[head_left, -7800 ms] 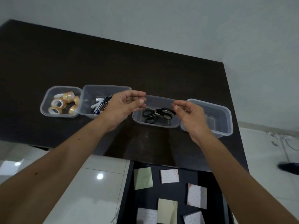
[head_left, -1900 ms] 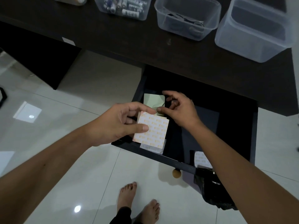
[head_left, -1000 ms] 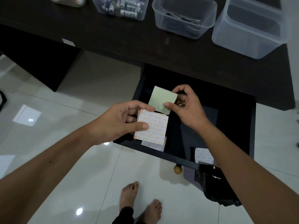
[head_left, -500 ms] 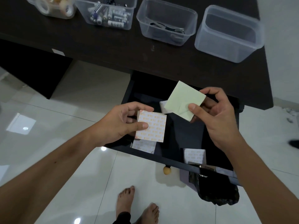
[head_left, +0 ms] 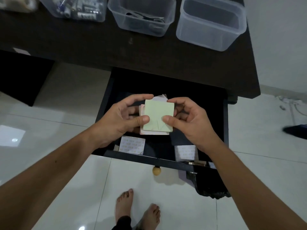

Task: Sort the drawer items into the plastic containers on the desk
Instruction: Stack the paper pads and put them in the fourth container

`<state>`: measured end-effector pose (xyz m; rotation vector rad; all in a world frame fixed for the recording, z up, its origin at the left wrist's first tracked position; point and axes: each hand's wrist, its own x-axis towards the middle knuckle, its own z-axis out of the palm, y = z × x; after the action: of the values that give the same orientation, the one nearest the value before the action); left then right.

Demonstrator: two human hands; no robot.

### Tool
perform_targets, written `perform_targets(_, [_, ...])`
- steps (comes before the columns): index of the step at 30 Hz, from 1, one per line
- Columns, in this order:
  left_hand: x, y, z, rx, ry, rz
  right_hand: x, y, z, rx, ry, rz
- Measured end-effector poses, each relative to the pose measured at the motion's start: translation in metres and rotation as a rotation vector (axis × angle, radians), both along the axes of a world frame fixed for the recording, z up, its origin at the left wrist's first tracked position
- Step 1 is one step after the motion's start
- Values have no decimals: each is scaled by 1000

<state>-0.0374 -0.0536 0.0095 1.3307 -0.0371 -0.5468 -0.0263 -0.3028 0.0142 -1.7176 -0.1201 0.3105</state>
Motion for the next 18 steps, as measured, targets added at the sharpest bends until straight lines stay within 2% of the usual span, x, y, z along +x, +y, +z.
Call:
perform_targets(5, [5, -6, -9, 75, -31, 41, 0, 2, -6, -56, 7, 27])
perform_targets(9, [9, -1, -16, 134, -44, 62, -1, -17, -12, -108, 98, 32])
perform_targets(14, [11, 2, -22, 148, -48, 56, 0, -56, -20, -393, 295, 402])
perform_targets(18, [11, 4, -23, 104, -50, 55, 2, -57, -20, -494, 386, 454])
